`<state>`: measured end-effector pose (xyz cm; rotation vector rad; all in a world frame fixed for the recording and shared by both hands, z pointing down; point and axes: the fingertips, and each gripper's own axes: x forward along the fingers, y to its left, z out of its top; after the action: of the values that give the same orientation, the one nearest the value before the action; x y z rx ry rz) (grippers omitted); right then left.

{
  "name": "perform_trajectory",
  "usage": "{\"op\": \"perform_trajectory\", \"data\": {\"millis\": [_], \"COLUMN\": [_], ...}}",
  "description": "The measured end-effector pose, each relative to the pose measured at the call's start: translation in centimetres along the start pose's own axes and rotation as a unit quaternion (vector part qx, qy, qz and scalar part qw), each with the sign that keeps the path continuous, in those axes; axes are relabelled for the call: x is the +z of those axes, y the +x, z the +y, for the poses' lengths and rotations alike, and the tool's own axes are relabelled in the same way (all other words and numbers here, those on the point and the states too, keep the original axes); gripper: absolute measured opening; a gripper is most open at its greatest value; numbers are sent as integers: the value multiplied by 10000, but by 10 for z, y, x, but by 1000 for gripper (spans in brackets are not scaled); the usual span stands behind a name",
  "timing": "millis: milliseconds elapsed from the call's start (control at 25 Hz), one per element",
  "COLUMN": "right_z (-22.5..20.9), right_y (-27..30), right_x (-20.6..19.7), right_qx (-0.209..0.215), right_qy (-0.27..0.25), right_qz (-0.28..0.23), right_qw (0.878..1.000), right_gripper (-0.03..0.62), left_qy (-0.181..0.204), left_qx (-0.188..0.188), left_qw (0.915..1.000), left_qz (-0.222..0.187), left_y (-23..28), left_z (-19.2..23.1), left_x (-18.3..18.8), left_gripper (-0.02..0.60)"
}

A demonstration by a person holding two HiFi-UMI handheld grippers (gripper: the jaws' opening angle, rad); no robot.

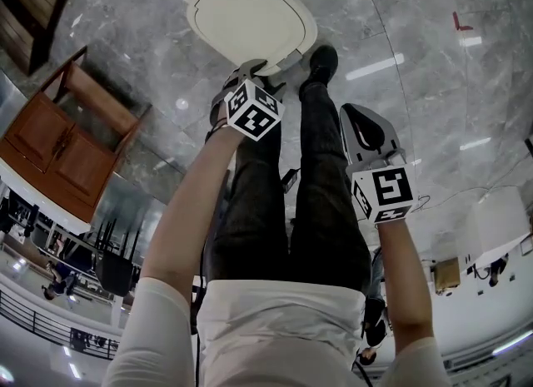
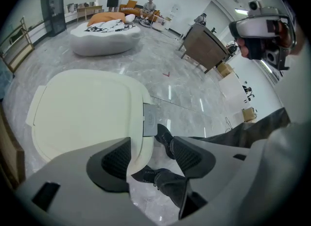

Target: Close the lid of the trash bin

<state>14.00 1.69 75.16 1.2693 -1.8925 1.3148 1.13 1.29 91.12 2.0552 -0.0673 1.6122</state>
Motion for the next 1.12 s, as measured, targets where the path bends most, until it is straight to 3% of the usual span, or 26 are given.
{"op": "perform_trajectory", "data": {"millis": [200, 560, 1120], "right_z": [-2, -2, 5], "right_y": [1, -1, -32], "right_x": [-6, -6, 28], "right_qx": [13, 25, 57], "right_qy": [7, -103, -784], "right_qz": [36, 45, -41], "right_qw": [10000, 9999, 9969], "right_gripper": [32, 31, 32], "left_qy": [-364, -364, -678], "left_qx": [215, 154, 493], "left_qw": [9991, 9992, 9938], "left_qz": [56, 84, -728], "left_y": [11, 5, -69], "left_z": [2, 4, -15], "left_x": [2, 2, 38], "left_gripper": [285, 284, 277]}}
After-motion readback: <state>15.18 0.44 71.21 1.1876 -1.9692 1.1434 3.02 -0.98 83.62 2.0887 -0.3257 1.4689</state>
